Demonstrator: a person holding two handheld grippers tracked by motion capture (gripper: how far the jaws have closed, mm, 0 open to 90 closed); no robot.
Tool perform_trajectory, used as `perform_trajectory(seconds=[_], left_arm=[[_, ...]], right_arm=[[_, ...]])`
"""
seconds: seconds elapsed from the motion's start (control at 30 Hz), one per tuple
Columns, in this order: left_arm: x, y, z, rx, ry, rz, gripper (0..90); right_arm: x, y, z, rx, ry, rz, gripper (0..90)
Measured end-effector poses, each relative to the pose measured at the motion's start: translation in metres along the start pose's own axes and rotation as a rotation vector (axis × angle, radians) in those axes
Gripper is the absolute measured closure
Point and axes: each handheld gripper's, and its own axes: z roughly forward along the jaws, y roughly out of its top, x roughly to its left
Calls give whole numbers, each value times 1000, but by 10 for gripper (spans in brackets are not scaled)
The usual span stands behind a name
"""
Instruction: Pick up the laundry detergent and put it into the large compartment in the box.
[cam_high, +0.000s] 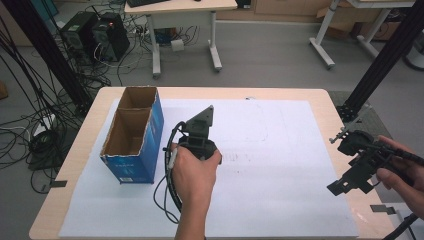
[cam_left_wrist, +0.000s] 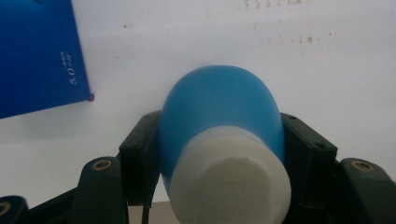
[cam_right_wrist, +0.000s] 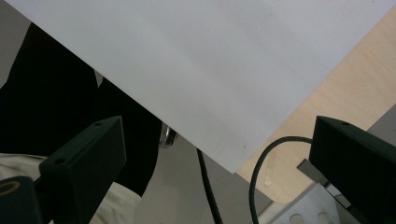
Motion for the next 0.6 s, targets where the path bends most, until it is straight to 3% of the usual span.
perform_trajectory(seconds=[0.27, 0.6], left_arm=[[8, -5, -21, -26, -3, -15, 379], [17, -7, -72, -62, 7, -7, 379]], right_arm=[[-1, 1, -2, 1, 6, -2, 36], [0, 5, -8, 10, 3, 7, 35]])
